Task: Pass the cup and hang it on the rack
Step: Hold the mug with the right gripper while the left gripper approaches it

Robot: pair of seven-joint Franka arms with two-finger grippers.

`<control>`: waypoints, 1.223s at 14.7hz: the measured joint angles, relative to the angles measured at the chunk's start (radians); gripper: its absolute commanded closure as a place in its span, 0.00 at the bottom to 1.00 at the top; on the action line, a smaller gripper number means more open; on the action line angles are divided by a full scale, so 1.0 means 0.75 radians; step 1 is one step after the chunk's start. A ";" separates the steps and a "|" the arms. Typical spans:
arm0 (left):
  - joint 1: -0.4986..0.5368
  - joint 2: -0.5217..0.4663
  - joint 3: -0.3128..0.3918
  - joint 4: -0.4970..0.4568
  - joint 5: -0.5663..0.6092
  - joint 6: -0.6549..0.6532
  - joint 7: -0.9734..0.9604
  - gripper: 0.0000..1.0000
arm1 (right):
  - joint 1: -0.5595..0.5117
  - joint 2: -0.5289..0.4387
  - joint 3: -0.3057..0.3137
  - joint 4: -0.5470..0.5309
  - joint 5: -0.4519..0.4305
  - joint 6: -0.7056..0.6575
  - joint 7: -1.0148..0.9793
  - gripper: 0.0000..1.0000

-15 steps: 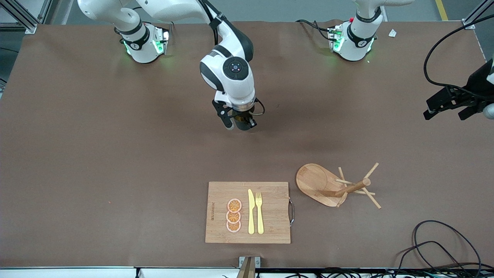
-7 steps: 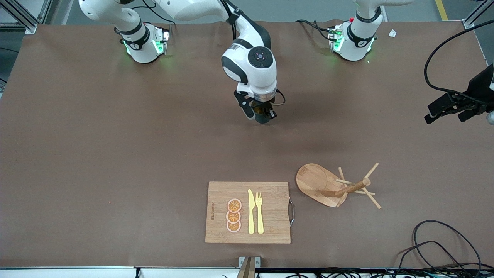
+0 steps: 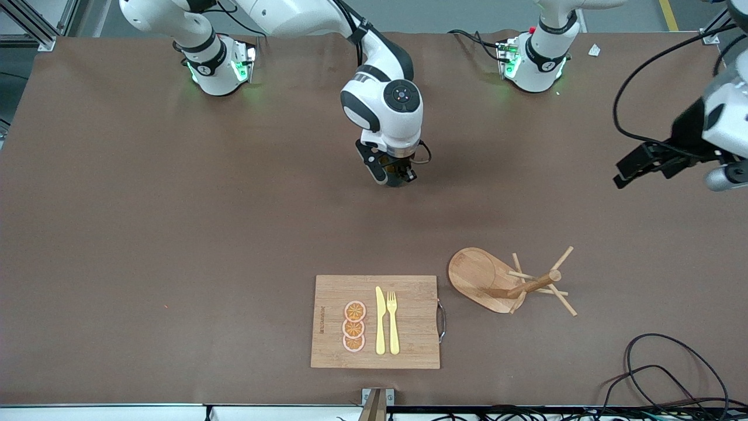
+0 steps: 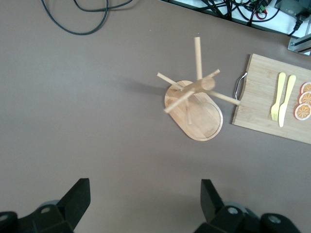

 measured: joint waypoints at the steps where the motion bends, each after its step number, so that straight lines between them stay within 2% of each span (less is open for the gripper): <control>1: -0.001 0.000 -0.036 0.000 0.018 0.000 -0.051 0.00 | 0.001 0.000 0.000 0.000 -0.001 -0.002 0.000 1.00; 7: -0.007 0.000 -0.245 -0.007 0.161 -0.063 -0.299 0.00 | 0.037 0.022 -0.001 0.000 -0.002 -0.006 0.011 1.00; 9: -0.010 0.001 -0.284 -0.014 0.174 -0.082 -0.355 0.00 | 0.038 0.030 -0.002 0.002 -0.002 -0.003 0.026 1.00; 10: -0.012 0.001 -0.290 -0.019 0.175 -0.085 -0.362 0.00 | 0.038 0.033 -0.003 0.005 -0.002 -0.001 0.034 0.97; 14: -0.046 0.012 -0.292 -0.037 0.175 -0.086 -0.366 0.00 | 0.038 0.036 -0.009 0.022 -0.002 -0.001 0.042 0.71; 15: -0.050 0.017 -0.292 -0.037 0.175 -0.086 -0.384 0.00 | 0.038 0.036 -0.014 0.028 -0.002 -0.002 0.042 0.26; 16: -0.052 0.018 -0.292 -0.037 0.175 -0.086 -0.407 0.00 | 0.037 0.036 -0.017 0.032 -0.002 -0.002 0.042 0.15; 18: -0.052 0.018 -0.300 -0.037 0.175 -0.086 -0.449 0.00 | 0.037 0.036 -0.018 0.038 -0.002 -0.002 0.042 0.01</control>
